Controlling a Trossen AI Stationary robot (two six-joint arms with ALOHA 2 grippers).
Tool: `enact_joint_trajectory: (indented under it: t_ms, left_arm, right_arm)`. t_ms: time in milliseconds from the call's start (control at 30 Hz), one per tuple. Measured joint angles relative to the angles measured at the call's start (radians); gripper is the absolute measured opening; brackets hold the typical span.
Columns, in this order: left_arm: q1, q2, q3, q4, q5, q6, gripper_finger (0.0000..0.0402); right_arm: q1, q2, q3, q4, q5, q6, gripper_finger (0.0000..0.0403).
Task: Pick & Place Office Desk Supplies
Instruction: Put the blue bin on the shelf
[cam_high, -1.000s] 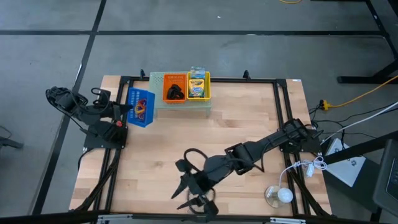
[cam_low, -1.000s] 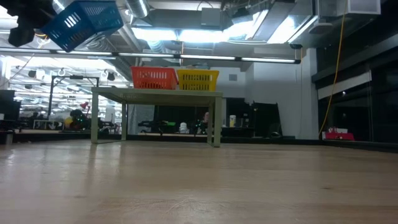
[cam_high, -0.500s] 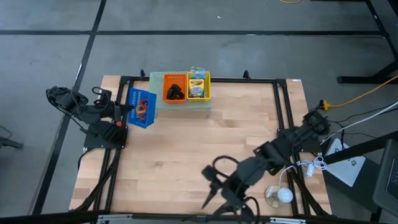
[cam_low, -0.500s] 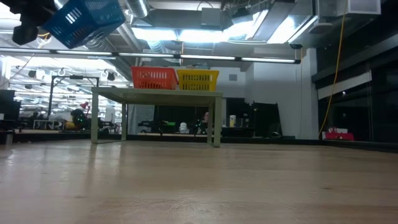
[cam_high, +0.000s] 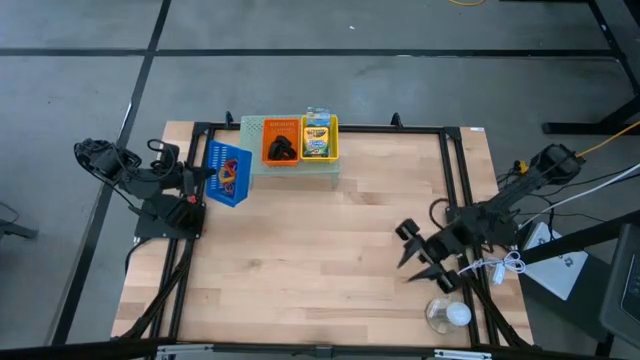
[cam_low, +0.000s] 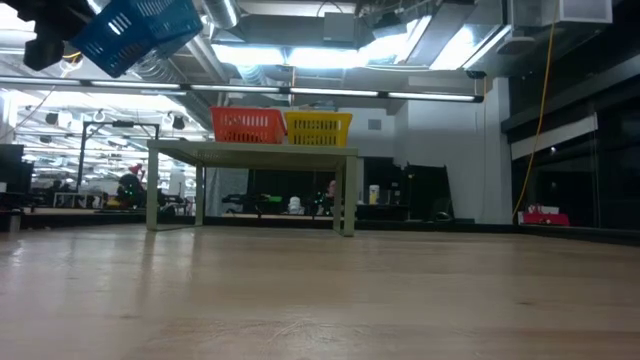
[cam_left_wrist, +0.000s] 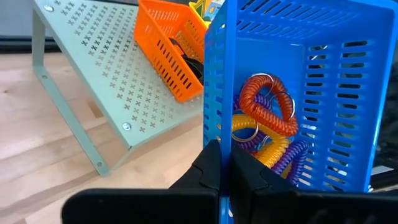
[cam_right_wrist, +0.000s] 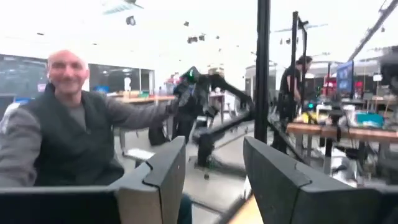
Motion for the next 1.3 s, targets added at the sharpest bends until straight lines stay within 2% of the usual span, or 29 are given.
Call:
enact_joint_trajectory:
  t_ms: [133, 333, 467, 600, 733, 800, 933, 1067, 1167, 1300]
  left_arm:
    - [0.000, 0.000, 0.000, 0.000, -0.012, 0.010, 0.0004]
    - [0.000, 0.000, 0.000, 0.000, -0.017, 0.028, 0.0004]
    - [0.000, 0.000, 0.000, 0.007, -0.018, 0.046, 0.0005]
    - [-0.001, 0.001, 0.000, 0.028, -0.012, 0.070, 0.0004]
    - [-0.001, 0.002, 0.000, 0.030, -0.004, 0.088, 0.0005]
    - [-0.001, 0.002, 0.000, 0.030, -0.006, 0.097, 0.0005]
    - [-0.001, 0.002, 0.000, 0.026, -0.033, 0.113, 0.0004]
    - [0.000, 0.002, 0.000, -0.005, -0.098, 0.035, 0.0004]
    - [0.009, 0.002, 0.000, -0.050, -0.149, -0.037, 0.0004]
    - [0.042, 0.002, -0.009, -0.172, -0.152, -0.212, 0.0004]
  right_arm:
    - [0.019, -0.009, -0.183, 0.265, -0.002, -0.029, 0.0162]
    - [0.024, -0.071, -0.334, 0.371, -0.008, -0.089, 0.0162]
    - [0.024, -0.218, -0.327, 0.254, -0.007, -0.151, 0.0162]
    - [0.024, -0.452, -0.332, -0.024, 0.040, -0.146, 0.0162]
    - [0.024, -0.727, -0.328, -0.281, -0.007, -0.169, 0.0162]
    - [0.024, -0.855, -0.328, -0.439, 0.004, -0.147, 0.0162]
    - [0.024, -1.029, -0.329, -0.625, 0.044, -0.109, 0.0162]
    - [0.024, -1.035, -0.325, -0.684, 0.048, -0.106, 0.0162]
    - [0.024, -1.036, -0.325, -0.726, 0.099, -0.068, 0.0162]
    - [0.024, -1.037, -0.324, -0.710, 0.121, -0.045, 0.0162]
